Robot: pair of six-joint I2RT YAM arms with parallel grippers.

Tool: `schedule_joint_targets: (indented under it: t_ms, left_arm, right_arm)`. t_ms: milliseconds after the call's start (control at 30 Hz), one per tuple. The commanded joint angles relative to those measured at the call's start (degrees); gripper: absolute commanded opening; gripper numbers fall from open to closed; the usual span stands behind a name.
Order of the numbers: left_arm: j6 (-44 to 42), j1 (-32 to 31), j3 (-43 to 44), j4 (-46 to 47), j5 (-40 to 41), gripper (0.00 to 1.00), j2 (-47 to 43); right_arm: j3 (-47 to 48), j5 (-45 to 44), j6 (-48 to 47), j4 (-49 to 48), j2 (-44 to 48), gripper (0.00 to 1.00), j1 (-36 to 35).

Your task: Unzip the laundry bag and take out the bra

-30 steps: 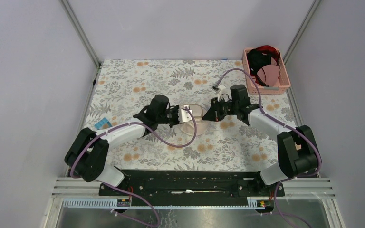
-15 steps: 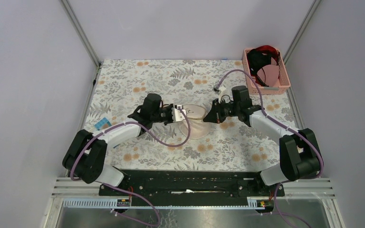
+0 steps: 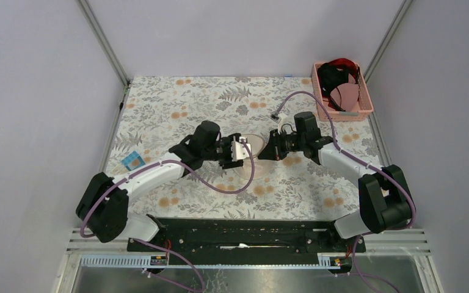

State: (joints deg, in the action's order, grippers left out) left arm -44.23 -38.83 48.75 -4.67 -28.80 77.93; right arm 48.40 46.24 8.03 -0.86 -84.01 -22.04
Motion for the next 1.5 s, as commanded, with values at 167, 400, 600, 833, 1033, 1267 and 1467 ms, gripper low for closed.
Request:
schedule_joint_targets:
  t_ms: [167, 400, 600, 833, 1033, 1267, 1467]
  left_arm:
    - [8.2, -1.4, 7.8, 3.2, 3.7, 0.45, 7.2]
    - [7.7, -1.6, 6.3, 3.7, -0.9, 0.56, 5.3]
    - [11.3, -3.8, 9.1, 2.6, 0.0, 0.56, 7.3]
    - [11.3, -4.1, 7.8, 3.0, -1.6, 0.57, 4.7]
    - [14.2, -5.6, 8.1, 3.9, 2.9, 0.57, 5.9]
    - [14.5, -5.5, 9.3, 2.3, 7.3, 0.39, 8.8]
    - [12.5, -4.1, 7.8, 4.5, 10.1, 0.08, 7.3]
  right_arm:
    - [1.6, 1.3, 1.5, -2.2, 3.1, 0.00, -0.6]
    - [2.2, 0.7, 1.4, -2.0, 3.4, 0.00, -0.5]
    - [3.2, 0.9, 1.5, -2.0, 3.0, 0.00, -0.5]
    - [3.7, 0.4, 1.5, -2.1, 2.8, 0.00, -0.3]
    - [4.5, 0.7, 1.6, -2.0, 2.2, 0.00, -0.3]
    - [4.7, 0.7, 1.6, -2.0, 2.6, 0.00, 0.6]
    - [4.8, 0.9, 0.3, -0.4, 4.0, 0.00, 1.4]
